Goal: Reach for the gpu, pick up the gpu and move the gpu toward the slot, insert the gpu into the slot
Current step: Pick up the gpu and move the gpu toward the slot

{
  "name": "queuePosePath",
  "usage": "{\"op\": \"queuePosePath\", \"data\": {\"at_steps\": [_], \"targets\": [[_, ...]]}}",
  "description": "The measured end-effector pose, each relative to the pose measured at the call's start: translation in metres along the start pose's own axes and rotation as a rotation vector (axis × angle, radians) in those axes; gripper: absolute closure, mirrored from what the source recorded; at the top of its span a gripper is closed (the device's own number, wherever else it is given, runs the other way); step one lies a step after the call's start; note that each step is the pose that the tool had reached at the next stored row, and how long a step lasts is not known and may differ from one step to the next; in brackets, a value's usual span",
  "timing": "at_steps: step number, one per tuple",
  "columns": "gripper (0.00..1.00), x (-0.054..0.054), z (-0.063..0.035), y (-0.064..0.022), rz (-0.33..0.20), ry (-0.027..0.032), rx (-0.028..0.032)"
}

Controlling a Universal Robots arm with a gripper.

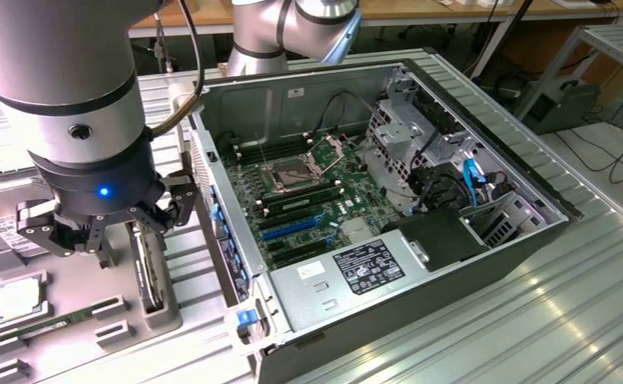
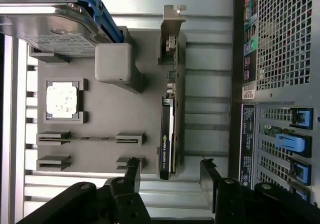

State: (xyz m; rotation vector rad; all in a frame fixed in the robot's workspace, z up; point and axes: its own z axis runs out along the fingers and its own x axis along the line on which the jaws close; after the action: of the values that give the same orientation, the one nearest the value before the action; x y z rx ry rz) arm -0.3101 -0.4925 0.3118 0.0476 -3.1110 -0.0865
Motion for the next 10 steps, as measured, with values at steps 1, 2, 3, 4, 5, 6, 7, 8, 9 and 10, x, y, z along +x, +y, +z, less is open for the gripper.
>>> {"op": "queuePosePath", "data": {"at_steps": [1, 2, 3, 4, 5, 6, 7, 8, 9, 10], "targets": [[0.40, 0.0000, 0.0004, -0.0005, 0.000, 0.0000, -0.0003], [0.40, 0.0000, 0.0009, -0.0011, 0.000, 0.0001, -0.0005], [0.40, 0.0000, 0.0014, -0.0016, 0.000, 0.0000, -0.0010], [0.40, 0.0000, 0.0019, -0.0023, 0.000, 0.0000, -0.0014], [0.40, 0.0000, 0.0025, -0.0029, 0.000, -0.0001, -0.0017], [0.40, 0.0000, 0.0029, -0.0033, 0.000, -0.0001, -0.0020], [0.40, 0.0000, 0.0033, -0.0039, 0.000, -0.0001, -0.0023], [0.40, 0.0000, 0.0038, -0.0046, 0.000, -0.0001, -0.0027], [0.40, 0.0000, 0.0044, -0.0053, 0.000, -0.0001, -0.0031], [0.40, 0.0000, 0.0048, -0.0059, 0.000, -0.0001, -0.0034]]}}
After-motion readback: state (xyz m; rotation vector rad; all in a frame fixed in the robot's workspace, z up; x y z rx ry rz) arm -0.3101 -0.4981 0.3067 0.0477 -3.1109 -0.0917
